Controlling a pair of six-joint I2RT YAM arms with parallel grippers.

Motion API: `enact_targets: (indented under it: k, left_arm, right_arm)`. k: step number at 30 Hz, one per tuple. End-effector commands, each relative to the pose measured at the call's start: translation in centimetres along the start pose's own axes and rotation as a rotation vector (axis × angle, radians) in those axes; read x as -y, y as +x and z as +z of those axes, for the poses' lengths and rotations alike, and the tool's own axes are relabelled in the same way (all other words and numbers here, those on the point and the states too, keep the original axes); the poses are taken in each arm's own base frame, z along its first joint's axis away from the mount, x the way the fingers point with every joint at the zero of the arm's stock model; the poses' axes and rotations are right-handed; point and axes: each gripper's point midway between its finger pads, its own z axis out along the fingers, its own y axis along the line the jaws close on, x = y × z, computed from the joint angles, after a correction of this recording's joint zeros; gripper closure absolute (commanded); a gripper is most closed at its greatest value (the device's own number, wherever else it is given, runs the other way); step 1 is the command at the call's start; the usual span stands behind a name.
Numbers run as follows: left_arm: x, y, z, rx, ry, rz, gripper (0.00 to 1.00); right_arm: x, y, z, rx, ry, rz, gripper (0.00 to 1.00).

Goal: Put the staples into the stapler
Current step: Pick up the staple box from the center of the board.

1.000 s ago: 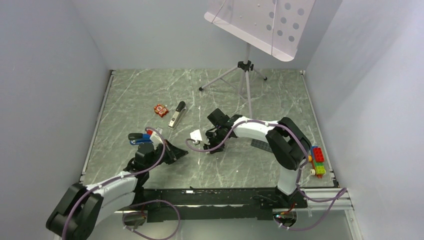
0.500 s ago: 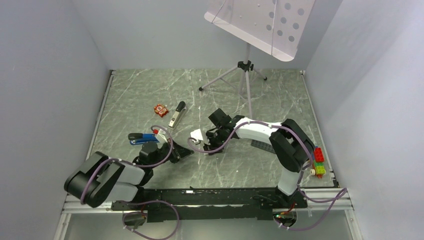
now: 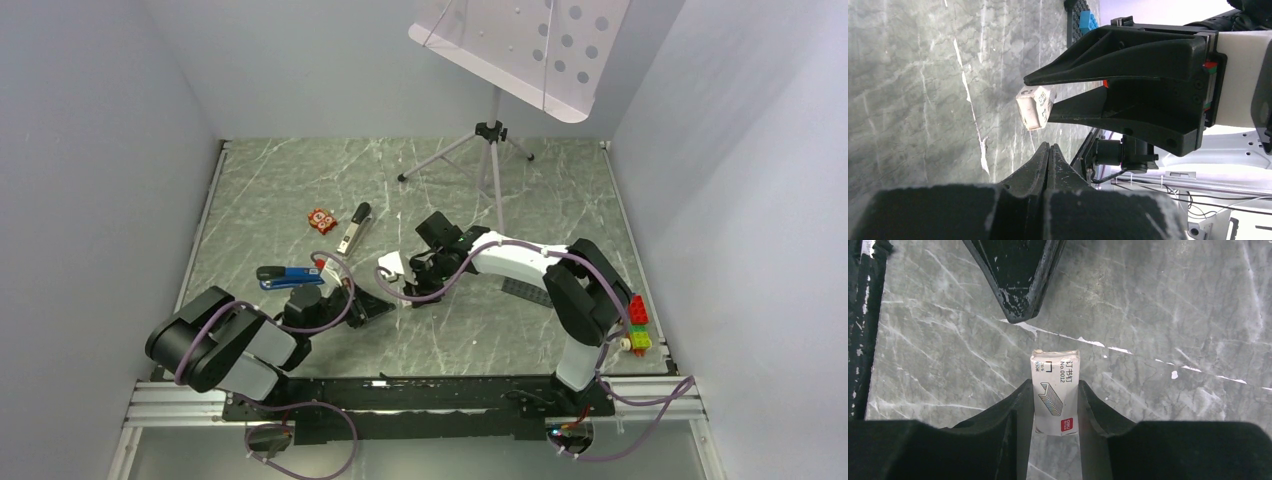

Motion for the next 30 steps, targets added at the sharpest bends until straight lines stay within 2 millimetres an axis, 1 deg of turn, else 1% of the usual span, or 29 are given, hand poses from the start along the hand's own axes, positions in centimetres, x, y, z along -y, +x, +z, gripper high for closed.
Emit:
enact_targets:
  k: [1, 10, 15, 30]
  left_arm:
    - [1.7, -0.9, 0.7, 0.030, 0.057, 0.037, 1.00]
    - [1.1, -1.1, 0.9, 0.039, 0.016, 0.051, 1.00]
    - [1.2, -1.3, 1.1, 0.043, 0.008, 0.063, 1.00]
    - [1.1, -1.0, 1.1, 0.033, -0.001, 0.065, 1.00]
  right_arm:
    - [0.1, -3.6, -1.4, 0.086, 0.000, -0.046, 0.67]
    - [-0.4, -4.7, -1.7, 0.100, -0.011, -0.060, 0.67]
    - [-0.6, -5.0, -1.8, 0.101, -0.016, -0.067, 0.67]
    - [-0.5, -5.3, -1.9, 0.103, -0.006, -0.068, 0.68]
